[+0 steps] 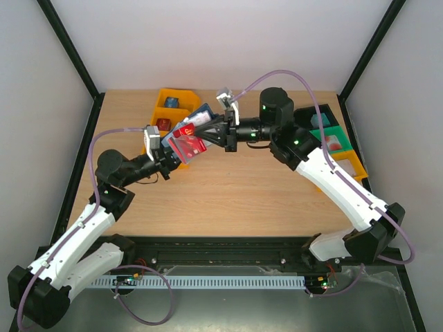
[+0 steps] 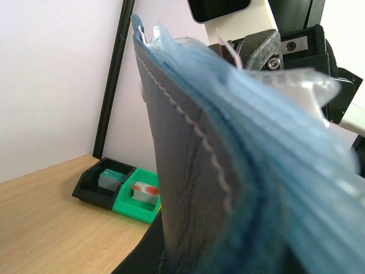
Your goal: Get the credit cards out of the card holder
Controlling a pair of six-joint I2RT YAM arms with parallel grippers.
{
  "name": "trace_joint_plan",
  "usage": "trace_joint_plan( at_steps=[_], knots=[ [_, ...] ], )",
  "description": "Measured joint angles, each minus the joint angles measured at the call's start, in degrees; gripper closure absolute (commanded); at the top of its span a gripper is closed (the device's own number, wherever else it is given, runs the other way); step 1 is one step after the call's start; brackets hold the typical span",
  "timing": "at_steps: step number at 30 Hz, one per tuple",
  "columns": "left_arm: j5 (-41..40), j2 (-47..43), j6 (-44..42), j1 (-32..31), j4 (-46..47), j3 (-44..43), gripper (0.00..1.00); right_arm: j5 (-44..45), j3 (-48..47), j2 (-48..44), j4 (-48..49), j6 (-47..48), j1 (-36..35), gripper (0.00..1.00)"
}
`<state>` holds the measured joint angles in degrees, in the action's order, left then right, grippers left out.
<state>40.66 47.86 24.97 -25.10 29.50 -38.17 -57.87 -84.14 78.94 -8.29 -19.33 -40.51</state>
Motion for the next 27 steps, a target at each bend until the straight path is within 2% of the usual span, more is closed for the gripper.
trace_joint_plan(
  at_steps=[8, 16, 20, 27],
  knots=[
    [0.04, 0.13, 0.20, 0.00, 0.00, 0.00, 0.98, -1.36, 0.44, -0.13, 0.79, -1.27, -0.59, 0.98],
    [0.46, 0.39, 0.33, 0.00, -0.02, 0.00, 0.98, -2.49, 2.32, 0.35, 1.36, -1.97, -0.94, 0.92],
    [0.74, 0.48, 0.33, 0.00, -0.22, 0.00, 0.98, -2.91, 2.32, 1.27, 1.99, -2.64, -1.42, 0.98],
    [0.74, 0.07, 0.37, 0.02, -0.39, 0.35, 0.98, -2.01, 2.32, 0.63, 2.56, -2.16, -0.79, 0.98]
  ],
)
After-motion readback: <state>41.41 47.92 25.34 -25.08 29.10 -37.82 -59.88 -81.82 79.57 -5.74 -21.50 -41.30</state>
